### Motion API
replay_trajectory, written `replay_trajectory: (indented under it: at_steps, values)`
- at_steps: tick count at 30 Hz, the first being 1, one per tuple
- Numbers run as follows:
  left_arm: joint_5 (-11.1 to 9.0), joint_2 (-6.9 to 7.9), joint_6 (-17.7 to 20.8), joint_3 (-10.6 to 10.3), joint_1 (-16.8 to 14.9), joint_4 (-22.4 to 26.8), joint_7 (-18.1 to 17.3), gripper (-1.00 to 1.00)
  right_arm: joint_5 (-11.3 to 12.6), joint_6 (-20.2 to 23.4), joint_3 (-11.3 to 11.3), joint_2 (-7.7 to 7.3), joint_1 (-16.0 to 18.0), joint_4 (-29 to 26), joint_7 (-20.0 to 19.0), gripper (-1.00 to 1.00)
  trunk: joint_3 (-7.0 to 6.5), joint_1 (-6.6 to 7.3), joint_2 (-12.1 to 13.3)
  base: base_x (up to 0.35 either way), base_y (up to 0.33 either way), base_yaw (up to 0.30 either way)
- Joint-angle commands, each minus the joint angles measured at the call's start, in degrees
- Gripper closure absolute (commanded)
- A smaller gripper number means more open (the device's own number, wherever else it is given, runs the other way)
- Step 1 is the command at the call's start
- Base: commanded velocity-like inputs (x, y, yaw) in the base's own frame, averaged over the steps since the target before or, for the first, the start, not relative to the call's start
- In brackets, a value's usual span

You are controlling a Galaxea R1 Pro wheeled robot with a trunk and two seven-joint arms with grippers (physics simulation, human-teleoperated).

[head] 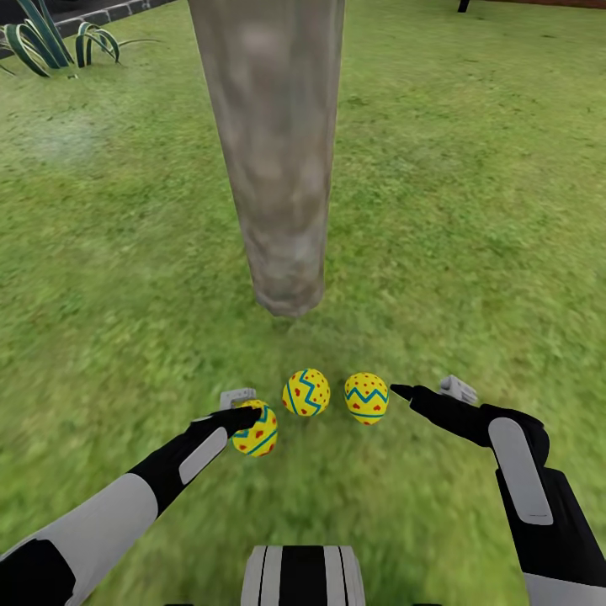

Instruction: Take the three Easter eggs out of the wicker basket on the lawn in the garden, then place them on the lawn next to a single tree (choose any tree) so that all three eggs are next to the same tree and none are left in the basket.

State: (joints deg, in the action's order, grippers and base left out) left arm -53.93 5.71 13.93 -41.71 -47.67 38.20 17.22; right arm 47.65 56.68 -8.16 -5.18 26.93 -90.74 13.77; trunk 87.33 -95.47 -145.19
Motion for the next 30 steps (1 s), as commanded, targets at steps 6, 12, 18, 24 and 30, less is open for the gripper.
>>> replay_trajectory:
  at_steps: [6,12,18,24,30]
  values:
    - [-0.5,0.00,0.6,-0.3,-0.1,0.1,0.2,-1.00,0.6,0.2,0.0,0.04,0.0,-0.1,0.6,-1.00,-0.85,0.11,0.0,-0.002,0.000,0.000]
    - [-0.5,0.00,0.9,-0.3,-0.2,0.1,0.2,-1.00,0.6,0.2,0.0,0.08,0.0,-0.1,0.6,-1.00,-2.18,0.27,0.1,0.000,0.000,0.000]
    - [-0.5,0.00,1.0,-0.3,-0.2,0.1,0.3,-1.00,0.6,0.2,0.0,0.08,0.0,-0.1,0.6,-1.00,-3.51,0.42,0.2,0.000,0.000,0.000]
    - [-0.5,0.05,1.0,-0.2,-0.2,0.1,0.3,-1.00,0.6,0.2,0.0,0.08,0.0,-0.1,0.6,-1.00,-4.84,0.58,0.3,0.000,0.000,0.000]
    - [-0.5,0.03,1.1,-0.2,-0.2,0.2,0.6,-1.00,0.6,0.9,-0.3,-0.11,0.0,-0.1,0.6,-1.00,-6.16,0.73,0.4,0.000,0.000,0.000]
